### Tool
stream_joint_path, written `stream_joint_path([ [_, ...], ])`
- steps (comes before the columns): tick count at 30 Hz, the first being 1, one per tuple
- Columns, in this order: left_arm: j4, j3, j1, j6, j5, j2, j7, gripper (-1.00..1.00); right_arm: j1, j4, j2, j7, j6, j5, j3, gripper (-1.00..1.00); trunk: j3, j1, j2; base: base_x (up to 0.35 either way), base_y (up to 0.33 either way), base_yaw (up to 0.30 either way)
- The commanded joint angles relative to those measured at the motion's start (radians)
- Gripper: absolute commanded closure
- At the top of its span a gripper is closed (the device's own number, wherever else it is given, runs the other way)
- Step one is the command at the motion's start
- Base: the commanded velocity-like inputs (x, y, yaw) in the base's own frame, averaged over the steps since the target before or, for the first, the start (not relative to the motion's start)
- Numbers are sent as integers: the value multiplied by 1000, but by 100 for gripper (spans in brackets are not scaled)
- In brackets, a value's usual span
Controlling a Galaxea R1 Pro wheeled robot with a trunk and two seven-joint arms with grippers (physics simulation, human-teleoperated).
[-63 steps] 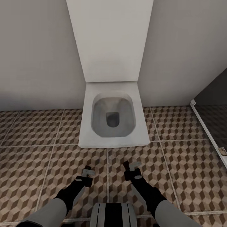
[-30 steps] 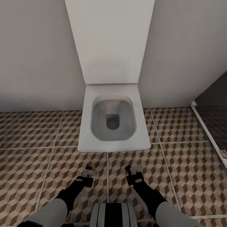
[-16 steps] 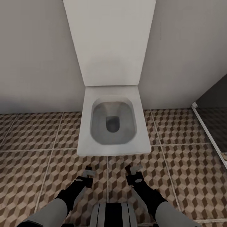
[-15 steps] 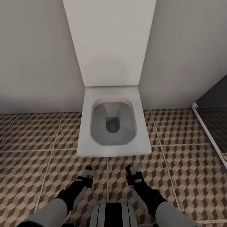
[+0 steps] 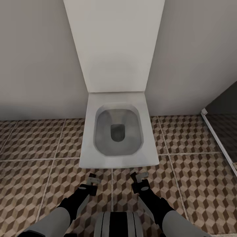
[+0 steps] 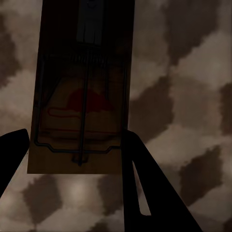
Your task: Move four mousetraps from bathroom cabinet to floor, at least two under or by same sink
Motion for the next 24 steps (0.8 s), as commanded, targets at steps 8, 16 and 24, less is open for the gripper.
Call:
stream_joint_path([
  [8, 0, 0, 0, 0, 0, 0, 0, 100, 0, 0, 2, 0, 0, 0, 0, 100, 0, 0, 0, 0, 0, 0],
  [16, -1, 0, 1, 0, 0, 0, 0, 100, 0, 0, 3, 0, 0, 0, 0, 100, 0, 0, 0, 0, 0, 0],
  [24, 0, 0, 1, 0, 0, 0, 0, 100, 0, 0, 3, 0, 0, 1, 2, -100, 0, 0, 0, 0, 0, 0],
])
